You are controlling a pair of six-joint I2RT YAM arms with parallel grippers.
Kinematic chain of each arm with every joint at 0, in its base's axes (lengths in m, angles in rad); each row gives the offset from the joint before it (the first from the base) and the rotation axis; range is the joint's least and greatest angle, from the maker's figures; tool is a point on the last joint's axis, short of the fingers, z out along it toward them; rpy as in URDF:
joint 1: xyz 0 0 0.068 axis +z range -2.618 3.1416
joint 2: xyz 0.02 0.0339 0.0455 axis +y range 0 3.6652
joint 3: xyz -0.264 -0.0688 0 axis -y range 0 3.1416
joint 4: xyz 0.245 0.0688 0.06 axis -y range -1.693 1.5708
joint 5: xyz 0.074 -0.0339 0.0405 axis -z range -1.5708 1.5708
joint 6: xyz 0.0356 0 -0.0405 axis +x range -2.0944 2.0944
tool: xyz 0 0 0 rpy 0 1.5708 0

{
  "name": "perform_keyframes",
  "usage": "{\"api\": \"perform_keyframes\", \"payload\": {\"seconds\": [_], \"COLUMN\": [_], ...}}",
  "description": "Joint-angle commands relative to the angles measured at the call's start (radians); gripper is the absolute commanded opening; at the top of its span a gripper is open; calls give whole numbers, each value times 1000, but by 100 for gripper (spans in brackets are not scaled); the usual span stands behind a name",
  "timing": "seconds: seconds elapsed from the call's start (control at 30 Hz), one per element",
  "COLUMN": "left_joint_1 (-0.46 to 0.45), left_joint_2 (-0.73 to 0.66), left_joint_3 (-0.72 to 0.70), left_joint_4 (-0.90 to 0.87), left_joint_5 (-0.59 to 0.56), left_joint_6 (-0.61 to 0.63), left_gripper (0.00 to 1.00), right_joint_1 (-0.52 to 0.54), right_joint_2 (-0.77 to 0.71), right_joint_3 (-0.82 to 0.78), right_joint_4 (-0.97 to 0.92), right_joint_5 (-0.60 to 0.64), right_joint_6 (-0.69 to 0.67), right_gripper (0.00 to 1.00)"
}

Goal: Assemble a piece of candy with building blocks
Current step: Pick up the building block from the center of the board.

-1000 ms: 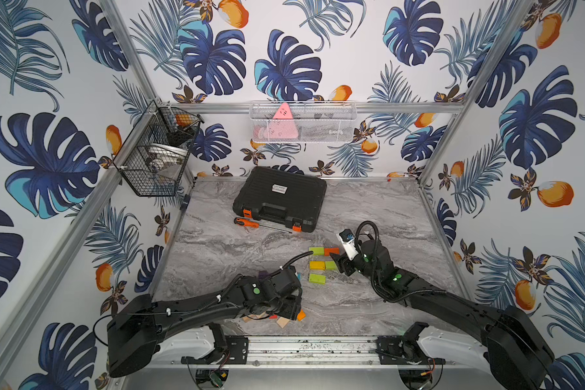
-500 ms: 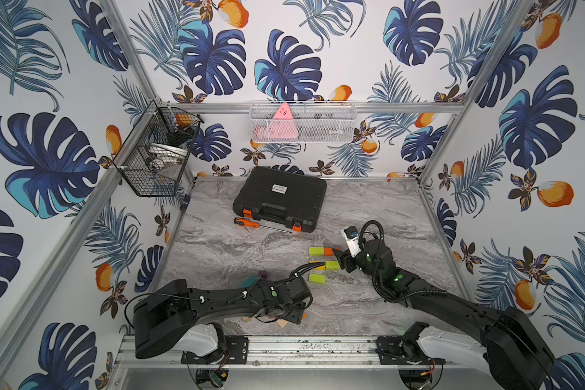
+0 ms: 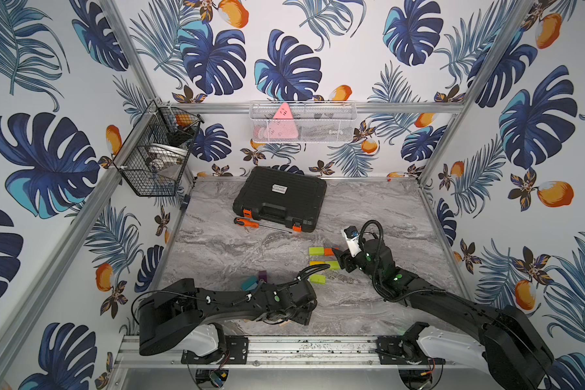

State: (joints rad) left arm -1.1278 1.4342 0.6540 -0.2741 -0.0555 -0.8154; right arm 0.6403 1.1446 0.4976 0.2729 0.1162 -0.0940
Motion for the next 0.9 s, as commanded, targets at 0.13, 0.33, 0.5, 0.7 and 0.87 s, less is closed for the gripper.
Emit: {"api": "perform_keyframes", "payload": {"seconds": [0.13,0.33,0.5,0.7,0.87], "left_joint_1": [-26,-67,-106,-159,-190], "left_joint_2": [106,121,125,162,199], "left_joint_3": [70,85,84,111,131], "left_joint_4": [-40,-88,-157,-224,-221], "left_joint_5": [4,-34,-92,-151,-153], "left_joint_6": [13,25,27,30,32], "left_gripper": [72,69,64,53,44], "right_joint_1": [-5,-7,-8,-8,-8], "right_joint_2": [5,-3,5,0,3], "right_joint_3": [7,7,10,7,11], "right_joint_4": [17,8,3,3,2], "right_joint_5": [9,15,10,19,22], "right_joint_6": [2,3,3,4,4], "right_gripper": [72,72,72,72,72]}}
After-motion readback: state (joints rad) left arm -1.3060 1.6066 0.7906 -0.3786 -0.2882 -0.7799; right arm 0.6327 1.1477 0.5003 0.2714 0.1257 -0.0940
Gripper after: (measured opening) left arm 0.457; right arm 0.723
